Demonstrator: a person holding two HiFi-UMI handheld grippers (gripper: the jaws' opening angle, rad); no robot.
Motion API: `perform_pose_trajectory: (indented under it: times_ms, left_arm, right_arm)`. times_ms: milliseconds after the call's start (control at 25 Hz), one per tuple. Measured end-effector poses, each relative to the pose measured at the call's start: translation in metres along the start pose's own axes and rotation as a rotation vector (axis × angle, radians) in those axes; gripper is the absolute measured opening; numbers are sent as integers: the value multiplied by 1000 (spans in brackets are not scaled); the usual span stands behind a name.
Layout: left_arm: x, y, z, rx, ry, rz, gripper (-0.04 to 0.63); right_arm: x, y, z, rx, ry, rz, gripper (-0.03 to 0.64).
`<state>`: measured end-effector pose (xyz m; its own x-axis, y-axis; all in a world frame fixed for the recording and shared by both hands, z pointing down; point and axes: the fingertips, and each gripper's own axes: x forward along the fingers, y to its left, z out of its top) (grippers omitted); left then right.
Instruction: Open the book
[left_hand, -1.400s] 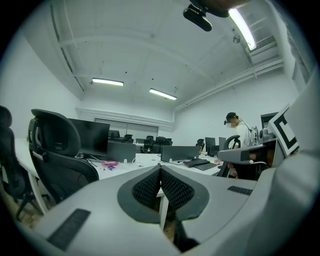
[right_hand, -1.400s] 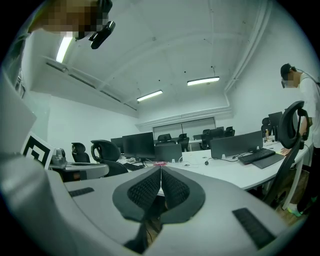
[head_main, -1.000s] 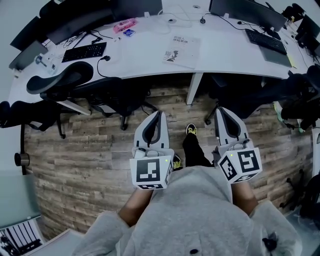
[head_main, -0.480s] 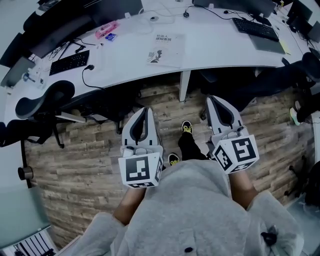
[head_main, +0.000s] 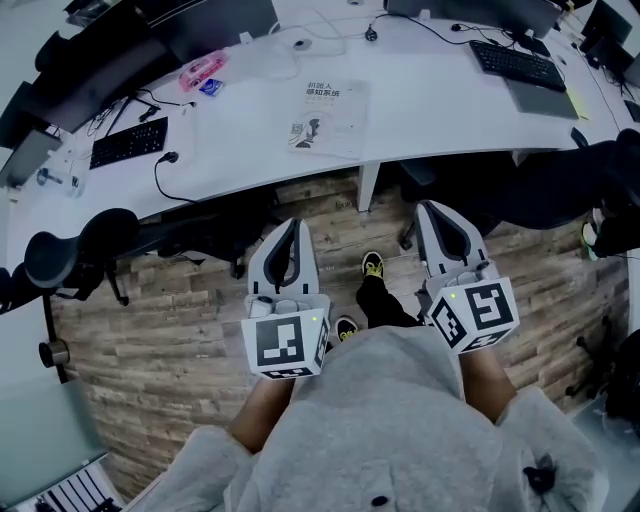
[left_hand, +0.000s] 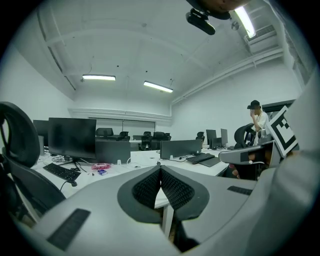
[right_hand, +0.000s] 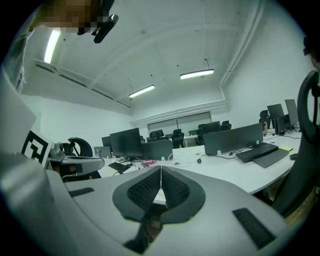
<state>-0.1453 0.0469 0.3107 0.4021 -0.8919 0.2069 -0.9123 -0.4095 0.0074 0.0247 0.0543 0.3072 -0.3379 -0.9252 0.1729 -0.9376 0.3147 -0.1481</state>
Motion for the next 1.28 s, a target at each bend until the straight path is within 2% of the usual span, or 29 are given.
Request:
perform_pose_trajectory:
  times_ms: [480, 1280]
  left_arm:
    - [81, 22, 16, 9, 26, 11, 9]
    - [125, 20, 35, 32, 41, 69, 9]
  right_arm:
    - [75, -37, 13, 24, 24, 28, 26]
    - [111, -80, 31, 55, 15, 63, 26]
